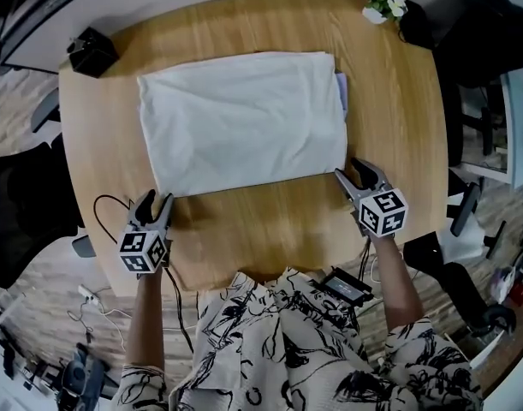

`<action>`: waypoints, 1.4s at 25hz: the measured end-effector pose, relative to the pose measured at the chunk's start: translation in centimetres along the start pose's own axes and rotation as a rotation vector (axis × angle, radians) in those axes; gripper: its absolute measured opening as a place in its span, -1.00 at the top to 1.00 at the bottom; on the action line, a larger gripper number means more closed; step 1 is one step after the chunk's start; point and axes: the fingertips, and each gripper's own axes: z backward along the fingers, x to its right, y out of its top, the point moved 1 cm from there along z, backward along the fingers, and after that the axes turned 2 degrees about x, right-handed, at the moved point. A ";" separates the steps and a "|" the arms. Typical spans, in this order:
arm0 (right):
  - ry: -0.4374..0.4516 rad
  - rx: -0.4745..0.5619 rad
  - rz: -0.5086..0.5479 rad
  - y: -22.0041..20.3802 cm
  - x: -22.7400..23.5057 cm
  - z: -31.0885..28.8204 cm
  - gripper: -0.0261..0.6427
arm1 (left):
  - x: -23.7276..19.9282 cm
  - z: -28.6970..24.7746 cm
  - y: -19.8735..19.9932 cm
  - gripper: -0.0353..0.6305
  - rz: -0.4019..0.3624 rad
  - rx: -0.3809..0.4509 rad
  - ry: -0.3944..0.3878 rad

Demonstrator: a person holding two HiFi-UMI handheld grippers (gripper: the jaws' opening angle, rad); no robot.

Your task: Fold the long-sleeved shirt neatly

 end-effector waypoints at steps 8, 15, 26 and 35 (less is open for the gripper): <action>0.008 -0.018 -0.075 -1.7 -0.6 -0.3 0.79 | 0.2 -0.1 -0.9 0.74 -0.023 -0.026 -0.002; -0.024 -0.030 -0.066 -1.7 1.2 0.3 0.83 | -0.6 0.0 -1.3 0.82 -0.068 -0.057 0.037; 0.021 0.059 -0.099 0.3 1.4 2.3 0.41 | 0.6 2.8 -1.5 0.32 -0.064 -0.013 0.048; -0.010 0.603 -0.023 13.4 3.2 14.7 0.90 | 4.4 14.6 6.4 0.88 -0.079 0.402 0.201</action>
